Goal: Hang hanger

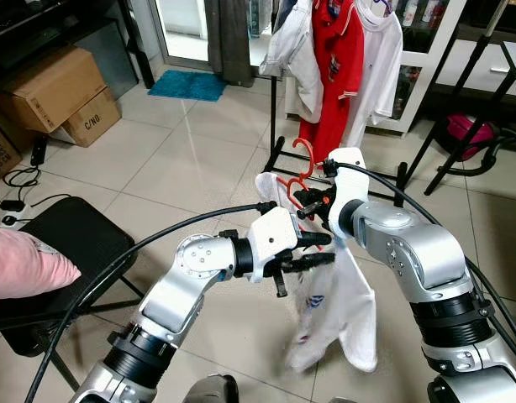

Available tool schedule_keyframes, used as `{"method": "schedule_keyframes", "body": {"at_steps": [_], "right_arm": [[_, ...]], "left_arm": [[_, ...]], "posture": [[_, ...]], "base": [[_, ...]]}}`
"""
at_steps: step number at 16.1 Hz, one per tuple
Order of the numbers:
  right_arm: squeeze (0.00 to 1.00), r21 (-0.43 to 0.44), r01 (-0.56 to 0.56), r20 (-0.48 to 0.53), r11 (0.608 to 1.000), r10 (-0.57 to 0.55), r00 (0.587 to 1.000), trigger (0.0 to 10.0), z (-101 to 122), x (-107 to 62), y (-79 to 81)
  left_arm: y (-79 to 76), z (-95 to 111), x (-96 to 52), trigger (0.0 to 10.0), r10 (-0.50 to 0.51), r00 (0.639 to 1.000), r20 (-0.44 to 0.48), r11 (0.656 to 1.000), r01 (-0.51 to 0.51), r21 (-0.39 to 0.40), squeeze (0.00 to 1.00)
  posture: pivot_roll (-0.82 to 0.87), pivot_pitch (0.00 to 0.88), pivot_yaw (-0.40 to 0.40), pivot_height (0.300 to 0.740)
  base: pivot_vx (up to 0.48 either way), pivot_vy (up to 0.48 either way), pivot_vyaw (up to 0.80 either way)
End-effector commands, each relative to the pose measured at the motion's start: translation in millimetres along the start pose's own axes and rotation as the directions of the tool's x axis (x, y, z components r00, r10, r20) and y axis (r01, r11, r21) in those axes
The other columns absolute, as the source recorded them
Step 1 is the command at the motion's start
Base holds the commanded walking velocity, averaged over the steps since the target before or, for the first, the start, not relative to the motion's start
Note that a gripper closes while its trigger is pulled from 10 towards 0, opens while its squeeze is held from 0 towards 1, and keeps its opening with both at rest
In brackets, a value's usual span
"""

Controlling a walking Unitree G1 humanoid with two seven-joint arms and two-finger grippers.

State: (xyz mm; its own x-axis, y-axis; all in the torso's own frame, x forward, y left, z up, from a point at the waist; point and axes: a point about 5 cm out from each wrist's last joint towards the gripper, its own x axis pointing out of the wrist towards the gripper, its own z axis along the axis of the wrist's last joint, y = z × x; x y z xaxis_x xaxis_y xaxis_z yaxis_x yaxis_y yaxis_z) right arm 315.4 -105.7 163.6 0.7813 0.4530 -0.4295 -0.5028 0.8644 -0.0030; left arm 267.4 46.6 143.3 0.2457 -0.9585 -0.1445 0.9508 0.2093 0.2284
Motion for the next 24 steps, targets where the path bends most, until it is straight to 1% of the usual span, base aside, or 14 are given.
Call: {"method": "schedule_keyframes", "body": {"at_steps": [1, 3, 6, 7, 8, 11, 12, 13, 15, 17, 18, 20, 23, 24], "right_arm": [[0.0, 0.003, 0.009, 0.028, 1.0, -0.009, 1.0, 10.0, 4.7, -1.1, -3.4], [0.0, 0.012, 0.026, 0.046, 1.0, -0.026, 0.999, 10.0, 7.1, -2.1, -6.6], [0.0, 0.082, 0.124, 0.097, 0.989, -0.131, 0.987, 10.0, 5.3, -10.4, -22.7], [0.0, 0.099, 0.199, 0.105, 0.975, -0.209, 0.972, 10.0, -2.4, -15.1, -32.0], [0.0, 0.13, 0.26, 0.106, 0.957, -0.274, 0.956, 10.0, -10.5, -20.1, -39.9], [0.0, 0.273, 0.36, 0.118, 0.892, -0.403, 0.908, 10.0, -34.0, -39.9, -52.7], [0.0, 0.28, 0.359, 0.121, 0.891, -0.403, 0.907, 10.0, -35.7, -42.2, -52.4], [0.0, 0.28, 0.353, 0.127, 0.893, -0.399, 0.908, 10.0, -36.6, -43.9, -51.5], [0.0, 0.235, 0.205, 0.216, 0.95, -0.257, 0.942, 10.0, -25.8, -49.7, -47.0], [0.0, 0.179, 0.13, 0.228, 0.975, -0.17, 0.959, 10.0, -23.8, -55.9, -51.1], [0.0, 0.169, 0.119, 0.228, 0.978, -0.156, 0.961, 10.0, -23.8, -58.8, -55.6], [0.0, 0.167, 0.132, 0.245, 0.977, -0.171, 0.954, 10.0, -22.0, -63.8, -65.0], [0.0, 0.206, 0.209, 0.239, 0.956, -0.256, 0.937, 10.0, -28.3, -67.4, -67.4], [0.0, 0.337, 0.343, 0.193, 0.877, -0.421, 0.886, 10.0, -45.0, -68.8, -69.9]], "left_arm": [[-2.7, 0.1, -1.9, 10.0, -0.02, 1.0, -0.003, 1.0, 0.02, -0.003, 1.0], [-2.0, -0.6, -5.5, 10.0, -0.016, 1.0, -0.005, 1.0, 0.016, -0.008, 1.0], [8.2, 0.3, -25.7, 10.0, 0.134, 0.99, 0.036, 0.988, -0.131, -0.076, 1.0], [12.2, -2.0, -37.7, 10.0, 0.218, 0.976, 0.03, 0.971, -0.213, -0.109, 0.83], [15.0, -6.5, -48.0, 10.0, 0.283, 0.959, -0.015, 0.951, -0.283, -0.123, 0.0], [17.3, -11.6, -82.6, 10.0, 0.449, 0.889, -0.09, 0.88, -0.457, -0.131, 0.0], [17.3, -12.9, -88.9, 10.0, 0.474, 0.874, -0.106, 0.864, -0.485, -0.138, 0.0], [17.1, -14.4, -94.2, 10.0, 0.493, 0.861, -0.123, 0.849, -0.507, -0.149, 0.0], [18.2, -19.6, -116.6, 10.0, 0.532, 0.829, -0.17, 0.822, -0.554, -0.133, 0.0], [29.9, -20.7, -129.3, 10.0, 0.57, 0.798, -0.196, 0.796, -0.596, -0.11, 0.0], [34.2, -19.5, -132.4, 10.0, 0.58, 0.79, -0.2, 0.79, -0.605, -0.1, 0.0], [31.5, -17.8, -128.3, 10.0, 0.552, 0.81, -0.196, 0.812, -0.576, -0.096, 0.0], [24.9, -22.3, -112.9, 10.0, 0.595, 0.779, -0.197, 0.771, -0.623, -0.134, 0.0], [23.2, -27.4, -105.4, 10.0, 0.659, 0.722, -0.214, 0.715, -0.689, -0.123, 0.0]], "posture": [[-0.06, 0.048, 0.068, 0.74], [-0.06, 0.044, 0.07, 0.74], [-0.06, 0.035, 0.077, 0.74], [-0.05, 0.03, 0.078, 0.74], [-0.04, 0.029, 0.078, 0.74], [-0.03, 0.025, 0.075, 0.74], [-0.02, 0.023, 0.075, 0.74], [-0.02, 0.023, 0.075, 0.74], [-0.01, 0.016, 0.074, 0.74], [-0.01, 0.011, 0.069, 0.74], [-0.01, 0.008, 0.068, 0.74], [-0.01, 0.003, 0.069, 0.74], [-0.03, 0.0, 0.065, 0.74], [-0.03, 0.0, 0.057, 0.74]], "base": [[0.0, 0.0, 0.0], [0.0, 0.0, 0.0], [0.0, 0.0, 0.0], [0.0, 0.0, 0.0], [0.0, 0.0, 0.0], [0.0, 0.0, 0.0], [0.0, 0.0, 0.0], [0.0, 0.0, 0.0], [0.0, 0.0, 0.0], [0.0, 0.0, 0.0], [0.0, 0.0, 0.0], [0.0, 0.0, 0.0], [0.0, 0.0, 0.0], [0.0, 0.0, 0.0]]}}
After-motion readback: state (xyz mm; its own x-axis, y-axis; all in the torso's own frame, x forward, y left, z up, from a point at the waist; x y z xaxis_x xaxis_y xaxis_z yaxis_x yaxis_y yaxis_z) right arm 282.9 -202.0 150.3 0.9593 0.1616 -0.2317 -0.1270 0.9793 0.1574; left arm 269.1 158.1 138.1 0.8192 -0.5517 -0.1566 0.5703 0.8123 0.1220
